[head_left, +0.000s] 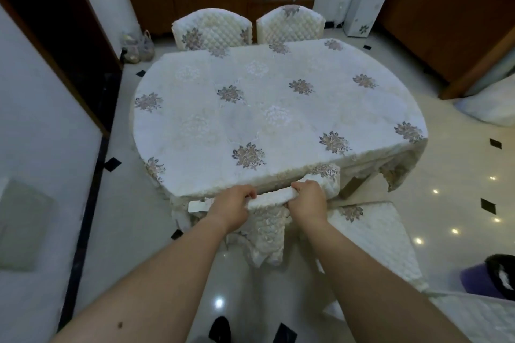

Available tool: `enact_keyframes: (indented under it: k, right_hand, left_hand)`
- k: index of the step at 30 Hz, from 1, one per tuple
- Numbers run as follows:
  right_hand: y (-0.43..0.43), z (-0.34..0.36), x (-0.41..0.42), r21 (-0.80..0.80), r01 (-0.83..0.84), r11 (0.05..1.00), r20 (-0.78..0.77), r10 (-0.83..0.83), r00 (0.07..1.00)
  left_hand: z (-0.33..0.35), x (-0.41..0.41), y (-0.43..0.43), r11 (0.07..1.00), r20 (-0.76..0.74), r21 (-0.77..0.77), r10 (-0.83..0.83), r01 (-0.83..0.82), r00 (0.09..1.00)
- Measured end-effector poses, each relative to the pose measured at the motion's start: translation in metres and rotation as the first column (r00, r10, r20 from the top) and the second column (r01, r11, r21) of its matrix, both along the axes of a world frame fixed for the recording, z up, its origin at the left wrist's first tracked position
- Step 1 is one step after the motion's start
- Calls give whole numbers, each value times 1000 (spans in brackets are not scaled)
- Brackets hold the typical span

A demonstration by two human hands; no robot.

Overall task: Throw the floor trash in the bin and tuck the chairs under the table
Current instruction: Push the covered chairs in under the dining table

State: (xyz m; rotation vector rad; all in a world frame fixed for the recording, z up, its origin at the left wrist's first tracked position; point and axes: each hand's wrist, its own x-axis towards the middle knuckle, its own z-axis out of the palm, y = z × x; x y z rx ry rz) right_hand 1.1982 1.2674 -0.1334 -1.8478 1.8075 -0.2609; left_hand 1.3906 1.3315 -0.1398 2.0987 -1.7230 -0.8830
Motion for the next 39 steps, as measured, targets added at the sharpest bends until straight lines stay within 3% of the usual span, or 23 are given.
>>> enact_keyframes:
  k: [12, 23, 39]
  right_hand:
    - [-1, 24, -33, 144, -164, 976, -50, 173, 984]
    - [-14, 86, -154, 65, 97, 993, -35, -95, 995]
    - [44, 130, -276, 24, 433, 901, -24, -433, 901]
  left_hand:
    - [26, -43, -14, 996, 40, 36, -86, 85, 995]
    - [77, -157, -72, 933, 19, -61, -354, 354, 935]
    - [116, -267, -94, 802, 45, -107, -587, 588, 809]
